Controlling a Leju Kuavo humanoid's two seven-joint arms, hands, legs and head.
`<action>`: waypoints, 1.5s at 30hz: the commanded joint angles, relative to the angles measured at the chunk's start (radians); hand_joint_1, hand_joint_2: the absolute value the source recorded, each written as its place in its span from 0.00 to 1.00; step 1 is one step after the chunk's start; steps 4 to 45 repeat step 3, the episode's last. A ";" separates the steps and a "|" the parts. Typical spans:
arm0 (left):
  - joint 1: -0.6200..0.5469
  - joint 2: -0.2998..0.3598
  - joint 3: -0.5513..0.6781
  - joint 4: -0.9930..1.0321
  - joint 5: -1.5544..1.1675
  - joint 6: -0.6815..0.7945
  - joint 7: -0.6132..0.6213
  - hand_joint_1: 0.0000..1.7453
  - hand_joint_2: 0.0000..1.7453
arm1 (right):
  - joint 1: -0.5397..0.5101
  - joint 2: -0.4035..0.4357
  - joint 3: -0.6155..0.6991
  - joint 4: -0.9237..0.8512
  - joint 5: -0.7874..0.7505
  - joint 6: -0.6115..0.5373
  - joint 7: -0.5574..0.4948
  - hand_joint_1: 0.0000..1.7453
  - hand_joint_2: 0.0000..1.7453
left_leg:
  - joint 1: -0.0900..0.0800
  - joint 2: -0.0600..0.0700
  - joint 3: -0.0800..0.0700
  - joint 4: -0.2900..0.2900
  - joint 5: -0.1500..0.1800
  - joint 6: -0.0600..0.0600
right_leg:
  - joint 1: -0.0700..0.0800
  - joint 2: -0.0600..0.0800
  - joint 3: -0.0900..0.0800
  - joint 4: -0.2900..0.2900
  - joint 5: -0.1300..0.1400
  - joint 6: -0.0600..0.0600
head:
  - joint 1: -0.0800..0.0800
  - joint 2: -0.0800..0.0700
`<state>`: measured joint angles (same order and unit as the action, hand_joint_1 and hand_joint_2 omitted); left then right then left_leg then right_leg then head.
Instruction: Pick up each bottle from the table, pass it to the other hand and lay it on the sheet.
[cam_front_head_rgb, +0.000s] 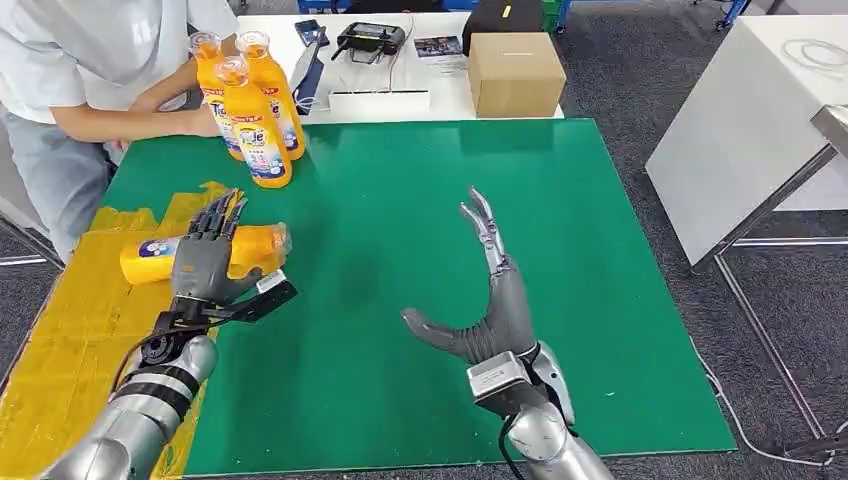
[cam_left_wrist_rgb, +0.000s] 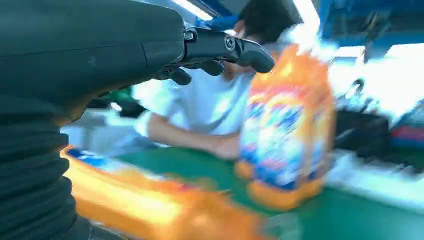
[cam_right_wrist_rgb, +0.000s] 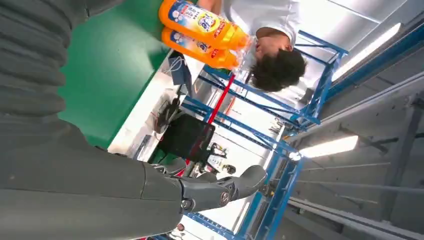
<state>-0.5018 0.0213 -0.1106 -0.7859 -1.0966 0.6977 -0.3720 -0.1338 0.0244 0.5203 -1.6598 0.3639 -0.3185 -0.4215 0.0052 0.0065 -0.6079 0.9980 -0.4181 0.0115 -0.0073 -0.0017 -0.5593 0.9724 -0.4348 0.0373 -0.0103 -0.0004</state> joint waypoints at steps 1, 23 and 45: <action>0.139 -0.071 -0.031 -0.432 0.533 -0.251 -0.077 0.00 1.00 | 0.009 -0.017 -0.009 0.018 -0.005 -0.015 -0.001 0.00 1.00 | 0.001 -0.001 0.003 0.000 -0.002 0.000 | 0.001 -0.001 0.004 -0.001 -0.002 0.000 | 0.000 0.000; 0.148 -0.076 -0.029 -0.455 0.610 -0.305 -0.081 0.00 1.00 | 0.013 -0.015 -0.014 0.018 -0.004 -0.017 -0.001 0.00 1.00 | 0.001 -0.001 0.004 0.001 -0.003 0.000 | 0.002 0.000 0.005 -0.001 -0.002 -0.001 | -0.001 0.000; 0.148 -0.076 -0.029 -0.455 0.610 -0.305 -0.081 0.00 1.00 | 0.013 -0.015 -0.014 0.018 -0.004 -0.017 -0.001 0.00 1.00 | 0.001 -0.001 0.004 0.001 -0.003 0.000 | 0.002 0.000 0.005 -0.001 -0.002 -0.001 | -0.001 0.000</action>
